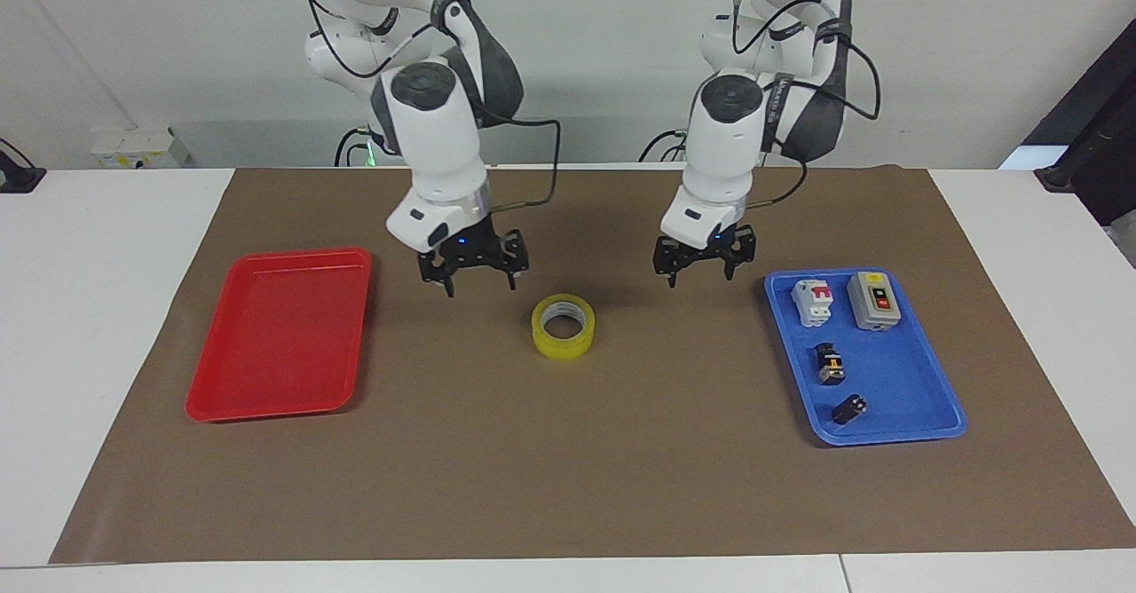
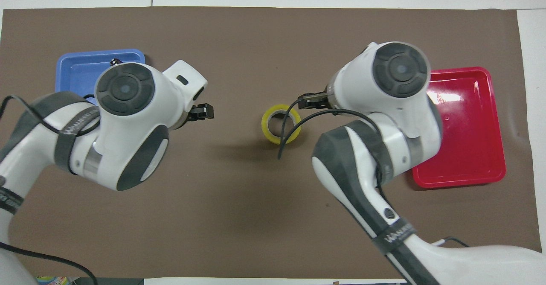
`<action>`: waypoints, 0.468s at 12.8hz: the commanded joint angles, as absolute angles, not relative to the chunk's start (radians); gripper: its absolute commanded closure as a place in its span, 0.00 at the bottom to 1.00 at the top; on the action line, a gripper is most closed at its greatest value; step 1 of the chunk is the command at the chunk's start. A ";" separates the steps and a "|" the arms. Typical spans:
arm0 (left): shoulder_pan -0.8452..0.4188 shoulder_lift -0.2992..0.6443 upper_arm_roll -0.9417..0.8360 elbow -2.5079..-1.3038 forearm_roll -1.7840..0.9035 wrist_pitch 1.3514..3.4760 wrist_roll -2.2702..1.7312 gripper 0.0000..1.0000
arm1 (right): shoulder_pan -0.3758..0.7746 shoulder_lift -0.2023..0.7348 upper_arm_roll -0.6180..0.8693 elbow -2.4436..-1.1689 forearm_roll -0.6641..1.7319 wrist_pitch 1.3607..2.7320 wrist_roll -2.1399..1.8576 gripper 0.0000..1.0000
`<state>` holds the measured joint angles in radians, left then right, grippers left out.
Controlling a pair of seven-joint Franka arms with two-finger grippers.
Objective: Place and move tape with both arms
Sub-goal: 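Grasp the tape with the right gripper while the left gripper releases it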
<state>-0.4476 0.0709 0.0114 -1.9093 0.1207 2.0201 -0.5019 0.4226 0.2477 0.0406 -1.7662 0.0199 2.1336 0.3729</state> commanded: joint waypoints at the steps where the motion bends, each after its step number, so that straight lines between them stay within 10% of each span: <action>1: -0.321 -0.011 0.006 -1.934 0.068 1.974 -0.363 0.00 | 0.486 0.349 0.035 -1.755 -0.001 2.178 0.414 0.00; 6: -0.125 -0.022 0.018 -1.722 -0.020 1.692 -0.051 0.00 | 0.491 0.397 0.035 -1.859 -0.020 2.367 0.411 0.00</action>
